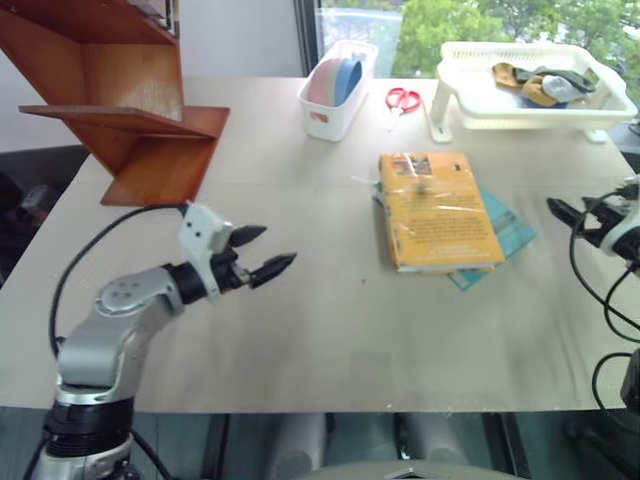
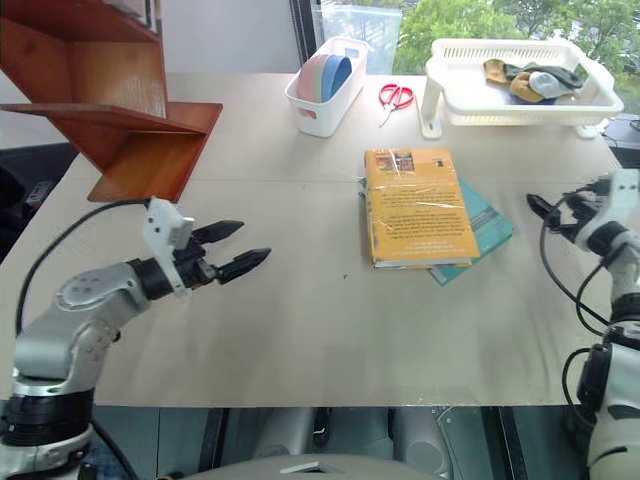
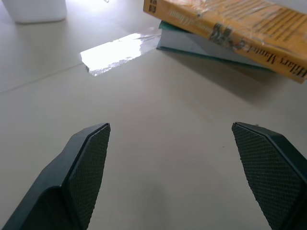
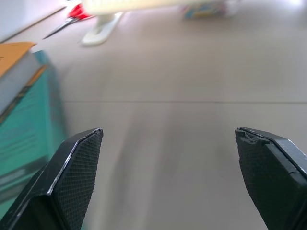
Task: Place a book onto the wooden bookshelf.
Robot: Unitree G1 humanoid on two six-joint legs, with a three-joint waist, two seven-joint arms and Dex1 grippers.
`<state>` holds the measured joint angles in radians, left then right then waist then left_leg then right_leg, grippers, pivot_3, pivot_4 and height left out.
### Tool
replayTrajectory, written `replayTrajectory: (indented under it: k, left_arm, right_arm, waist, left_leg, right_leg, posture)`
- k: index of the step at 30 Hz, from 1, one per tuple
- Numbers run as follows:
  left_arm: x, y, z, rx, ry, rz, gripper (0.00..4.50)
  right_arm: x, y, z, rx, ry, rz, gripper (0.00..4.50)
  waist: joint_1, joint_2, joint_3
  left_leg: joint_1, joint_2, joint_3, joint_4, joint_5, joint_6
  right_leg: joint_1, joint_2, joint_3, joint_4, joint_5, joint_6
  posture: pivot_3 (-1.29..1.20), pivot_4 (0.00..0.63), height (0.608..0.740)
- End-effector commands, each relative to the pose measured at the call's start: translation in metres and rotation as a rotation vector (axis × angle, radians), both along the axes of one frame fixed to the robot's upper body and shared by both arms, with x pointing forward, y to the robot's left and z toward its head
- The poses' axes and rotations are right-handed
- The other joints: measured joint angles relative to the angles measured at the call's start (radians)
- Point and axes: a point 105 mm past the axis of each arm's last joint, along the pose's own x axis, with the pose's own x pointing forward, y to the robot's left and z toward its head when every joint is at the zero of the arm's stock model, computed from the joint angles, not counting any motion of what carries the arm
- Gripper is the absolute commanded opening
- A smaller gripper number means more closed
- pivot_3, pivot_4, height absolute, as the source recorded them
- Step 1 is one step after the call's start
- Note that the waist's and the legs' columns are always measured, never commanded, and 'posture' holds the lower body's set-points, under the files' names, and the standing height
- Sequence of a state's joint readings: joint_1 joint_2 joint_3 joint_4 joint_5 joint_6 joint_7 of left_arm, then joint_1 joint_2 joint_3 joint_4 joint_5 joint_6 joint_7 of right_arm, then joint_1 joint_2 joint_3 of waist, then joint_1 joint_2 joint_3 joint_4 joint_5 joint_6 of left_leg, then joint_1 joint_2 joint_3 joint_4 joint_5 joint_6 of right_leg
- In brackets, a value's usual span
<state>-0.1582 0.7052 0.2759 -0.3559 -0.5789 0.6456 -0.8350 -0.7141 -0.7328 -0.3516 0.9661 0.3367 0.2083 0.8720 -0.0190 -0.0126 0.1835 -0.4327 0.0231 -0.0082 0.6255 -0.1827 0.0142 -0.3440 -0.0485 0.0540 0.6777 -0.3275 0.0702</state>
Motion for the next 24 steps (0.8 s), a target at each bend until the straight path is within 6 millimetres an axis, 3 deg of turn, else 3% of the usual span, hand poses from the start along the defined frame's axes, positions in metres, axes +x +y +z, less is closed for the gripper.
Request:
replayTrajectory:
  k: [1,4,7,14,24]
  left_arm:
    - [-0.015,0.006,0.037,-0.078,-0.032,-0.121,4.27]
    - [-0.028,0.011,0.054,-0.075,-0.039,-0.215,4.27]
    - [-0.039,0.016,0.053,0.018,-0.015,-0.281,4.27]
    - [-0.035,0.023,0.063,0.068,-0.067,-0.268,4.27]
    - [-0.035,0.019,0.057,0.089,-0.070,-0.250,4.27]
  right_arm:
    - [0.006,0.015,0.001,0.023,0.027,0.075,4.50]
    - [0.013,0.027,-0.001,0.071,0.052,0.110,4.50]
    - [0.015,0.042,-0.006,0.108,0.087,0.181,4.50]
    - [0.014,0.087,-0.027,0.152,0.170,0.371,4.50]
    - [0.001,0.146,-0.059,-0.002,0.183,0.651,4.50]
  waist:
    - [-0.001,0.000,0.000]
    - [-0.005,0.001,0.000]
    - [-0.014,0.001,0.001]
    - [-0.027,0.000,0.000]
    - [-0.051,-0.003,-0.002]
  left_leg:
    - [0.000,0.000,0.000,0.000,0.000,0.000]
    - [0.000,0.000,0.000,0.000,0.000,0.000]
    - [0.000,0.000,0.000,-0.001,0.000,0.000]
    - [0.001,0.000,0.000,-0.002,0.000,0.000]
    - [0.003,0.002,0.001,-0.003,0.000,0.000]
  right_leg:
    - [0.000,0.000,0.000,0.000,0.000,0.000]
    - [0.000,0.000,0.000,0.000,0.000,0.000]
    - [0.000,0.000,0.000,0.000,0.000,0.000]
    - [0.000,0.000,0.000,0.000,0.000,0.000]
    - [0.000,0.001,0.001,0.001,0.000,0.000]
  posture:
    - [0.00,0.150,0.740]
    - [0.00,0.150,0.740]
    - [0.00,0.150,0.740]
    - [0.00,0.150,0.740]
    - [0.00,0.150,0.740]
